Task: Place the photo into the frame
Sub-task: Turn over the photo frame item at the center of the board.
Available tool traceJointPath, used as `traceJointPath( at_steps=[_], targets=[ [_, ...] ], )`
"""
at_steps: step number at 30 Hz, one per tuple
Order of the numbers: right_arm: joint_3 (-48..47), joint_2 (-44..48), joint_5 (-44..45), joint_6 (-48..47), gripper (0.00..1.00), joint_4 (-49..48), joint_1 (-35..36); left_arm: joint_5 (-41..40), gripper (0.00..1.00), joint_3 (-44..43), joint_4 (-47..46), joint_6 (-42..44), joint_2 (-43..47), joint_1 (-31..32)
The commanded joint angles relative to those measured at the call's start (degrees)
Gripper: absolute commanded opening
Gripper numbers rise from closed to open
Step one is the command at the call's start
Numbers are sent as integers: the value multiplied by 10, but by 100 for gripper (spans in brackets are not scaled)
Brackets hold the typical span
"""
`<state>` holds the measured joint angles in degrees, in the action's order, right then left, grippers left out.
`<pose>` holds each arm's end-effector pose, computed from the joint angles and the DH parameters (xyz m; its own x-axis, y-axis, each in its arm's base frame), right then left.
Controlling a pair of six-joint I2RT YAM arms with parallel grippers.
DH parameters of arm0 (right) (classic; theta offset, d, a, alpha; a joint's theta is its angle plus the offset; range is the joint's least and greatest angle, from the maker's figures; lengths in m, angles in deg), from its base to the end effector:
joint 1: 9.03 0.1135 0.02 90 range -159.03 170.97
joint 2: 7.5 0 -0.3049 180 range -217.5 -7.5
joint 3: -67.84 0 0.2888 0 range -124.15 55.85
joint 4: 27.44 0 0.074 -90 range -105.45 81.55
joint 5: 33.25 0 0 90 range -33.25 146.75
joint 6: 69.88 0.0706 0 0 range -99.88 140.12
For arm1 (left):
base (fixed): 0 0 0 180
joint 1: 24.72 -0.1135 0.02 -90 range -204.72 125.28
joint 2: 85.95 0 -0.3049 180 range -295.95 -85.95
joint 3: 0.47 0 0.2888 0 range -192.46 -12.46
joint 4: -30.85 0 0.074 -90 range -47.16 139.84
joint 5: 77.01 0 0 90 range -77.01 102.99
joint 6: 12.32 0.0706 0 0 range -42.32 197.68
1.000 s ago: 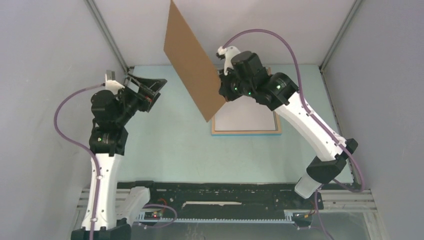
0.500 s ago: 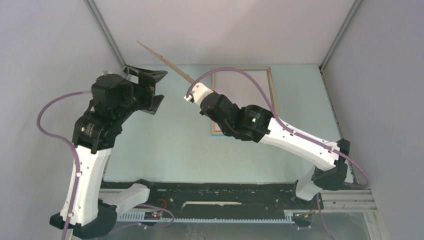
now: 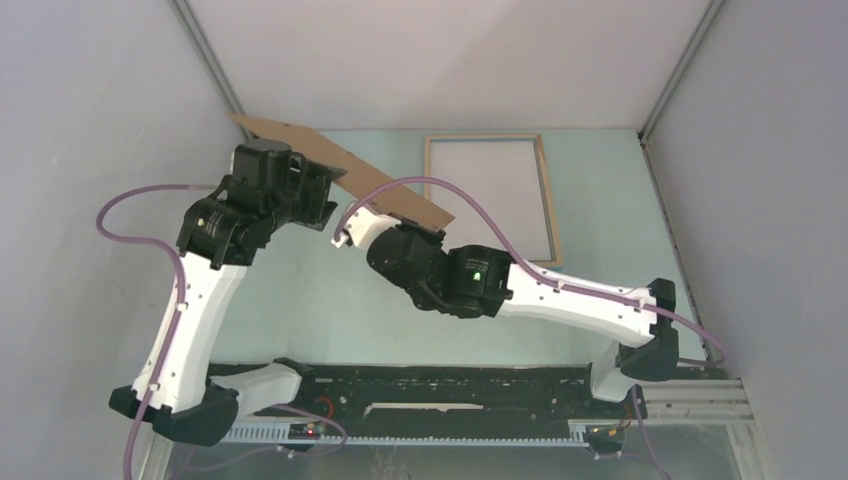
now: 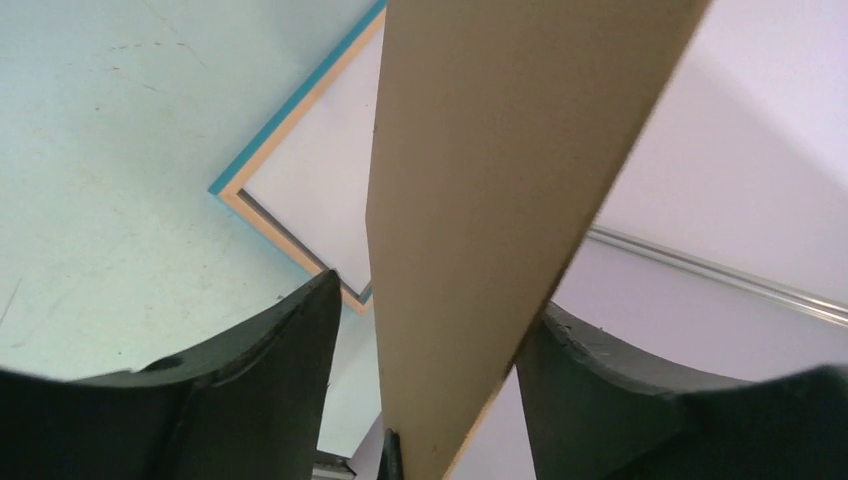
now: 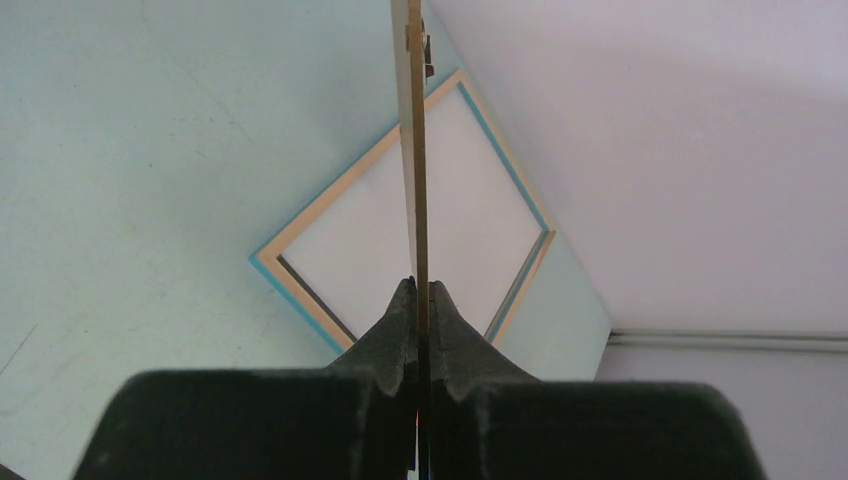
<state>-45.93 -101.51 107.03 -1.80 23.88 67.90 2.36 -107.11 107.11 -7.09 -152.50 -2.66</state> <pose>0.1467 0.3916 0.4529 0.0672 -0.7653 -0.6402 -0.4842 0.5360 -0.6916 0.2230 -0.0763 0.4946 -0.2800 -0.9426 -0.1820 -0.5236 0.3089 -0.7940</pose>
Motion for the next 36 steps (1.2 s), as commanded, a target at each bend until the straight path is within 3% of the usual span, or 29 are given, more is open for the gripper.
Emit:
traceJointPath(
  at_steps=[1,12,17,18,23,25,30,34,36],
  targets=[
    [0,2,54,-18,0,-75,16,-34,62,14,20,1,13,4],
    [-11,-31,83,-23,0,-61,29,-82,30,55,22,6,40,9],
    [-18,-35,79,-14,0,-50,35,-96,7,68,5,22,52,9],
    [-20,-36,80,-9,6,-44,35,-105,3,68,3,30,55,9],
    [-55,-29,48,59,80,31,35,-134,0,91,-50,120,77,9],
    [-66,-9,29,85,97,55,38,-118,0,118,-124,188,95,9],
    [-81,80,-88,181,100,115,37,-28,0,208,-322,387,166,9],
    [-34,189,-261,264,100,91,-3,16,0,220,-358,505,193,9],
    [29,253,-367,297,100,46,-65,58,0,216,-369,561,196,8]
  ],
)
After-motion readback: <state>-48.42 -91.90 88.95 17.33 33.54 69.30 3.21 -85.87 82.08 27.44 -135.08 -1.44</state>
